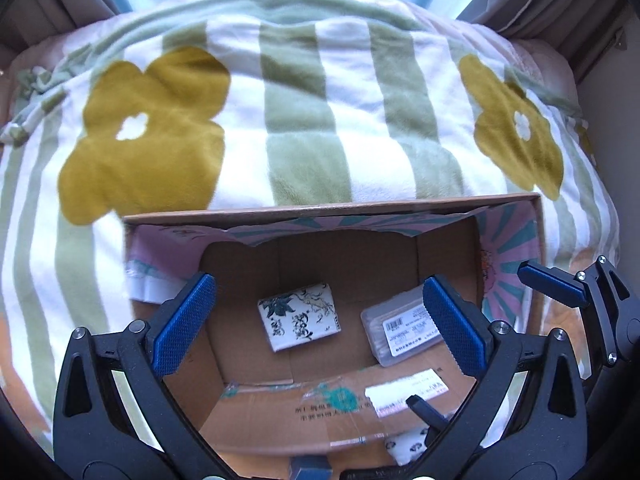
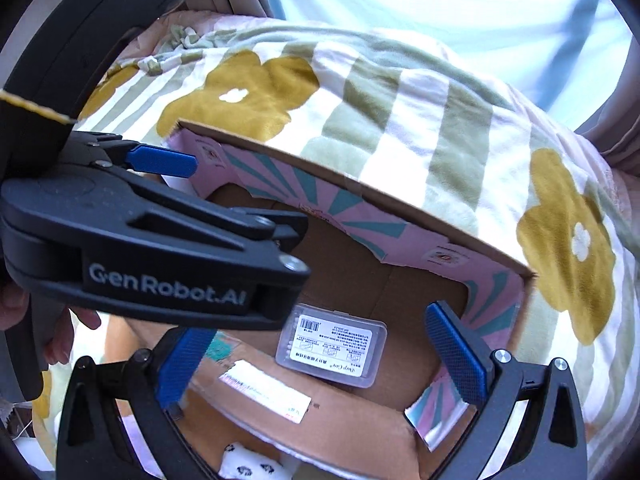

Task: Organize objects
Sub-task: 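Open both tools to release the items in the box and withdraw, then grasp the pink fluffy towel roll with the left tool while the right tool grasps the dental floss box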

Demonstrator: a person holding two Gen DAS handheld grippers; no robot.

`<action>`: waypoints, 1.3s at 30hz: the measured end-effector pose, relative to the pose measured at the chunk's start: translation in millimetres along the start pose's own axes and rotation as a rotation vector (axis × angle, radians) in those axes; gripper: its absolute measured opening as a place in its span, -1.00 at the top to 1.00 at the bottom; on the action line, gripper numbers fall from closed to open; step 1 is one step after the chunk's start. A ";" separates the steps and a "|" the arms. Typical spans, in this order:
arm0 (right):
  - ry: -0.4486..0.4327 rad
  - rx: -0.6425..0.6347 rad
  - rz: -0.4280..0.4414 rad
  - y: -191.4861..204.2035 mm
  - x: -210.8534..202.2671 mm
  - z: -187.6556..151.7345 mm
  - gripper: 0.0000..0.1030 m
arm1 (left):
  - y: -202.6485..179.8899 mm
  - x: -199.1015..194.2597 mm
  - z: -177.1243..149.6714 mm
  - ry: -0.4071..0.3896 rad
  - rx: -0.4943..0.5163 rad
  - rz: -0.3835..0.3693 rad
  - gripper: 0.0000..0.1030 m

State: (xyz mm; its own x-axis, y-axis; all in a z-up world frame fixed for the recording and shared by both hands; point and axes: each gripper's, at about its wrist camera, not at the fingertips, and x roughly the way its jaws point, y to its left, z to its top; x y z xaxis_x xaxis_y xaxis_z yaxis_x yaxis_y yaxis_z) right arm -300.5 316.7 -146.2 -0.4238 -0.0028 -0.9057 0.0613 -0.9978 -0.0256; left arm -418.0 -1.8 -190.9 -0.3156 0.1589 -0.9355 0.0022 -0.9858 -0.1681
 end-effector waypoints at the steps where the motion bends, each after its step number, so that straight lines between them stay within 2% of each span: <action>1: -0.006 -0.003 -0.005 1.6 -8.4 0.9 -0.99 | -0.1 -10.5 -0.9 -0.011 0.000 0.001 -1.00; 5: -0.046 -0.001 -0.022 12.1 -45.9 -4.2 -0.99 | -0.3 -55.9 -8.7 -0.053 -0.001 0.030 -1.00; 11: -0.082 0.022 -0.033 13.5 -100.4 -4.2 -0.99 | 1.3 -123.6 -37.2 -0.096 -0.020 0.041 -1.00; 20: -0.158 0.100 -0.082 36.0 -180.0 -37.3 -0.99 | 1.7 -215.2 -111.3 -0.160 -0.046 0.046 -1.00; 24: -0.186 0.136 -0.117 46.0 -208.5 -59.2 -0.99 | -1.3 -248.1 -149.2 -0.196 -0.039 0.083 -1.00; 33: -0.241 0.211 -0.129 61.4 -249.6 -114.4 -0.99 | -1.2 -300.5 -231.3 -0.301 -0.060 0.125 -1.00; 39: -0.268 0.276 -0.121 63.1 -261.8 -154.4 -0.99 | 2.1 -314.1 -277.4 -0.325 -0.062 0.098 -1.00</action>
State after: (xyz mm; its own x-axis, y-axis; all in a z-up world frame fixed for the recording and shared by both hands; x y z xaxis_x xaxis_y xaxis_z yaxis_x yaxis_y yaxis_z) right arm -46.1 264.7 23.9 -0.6362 0.1348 -0.7597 -0.2326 -0.9723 0.0223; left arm -55.6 -38.5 16.4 -0.5966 0.0281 -0.8020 0.1017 -0.9887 -0.1103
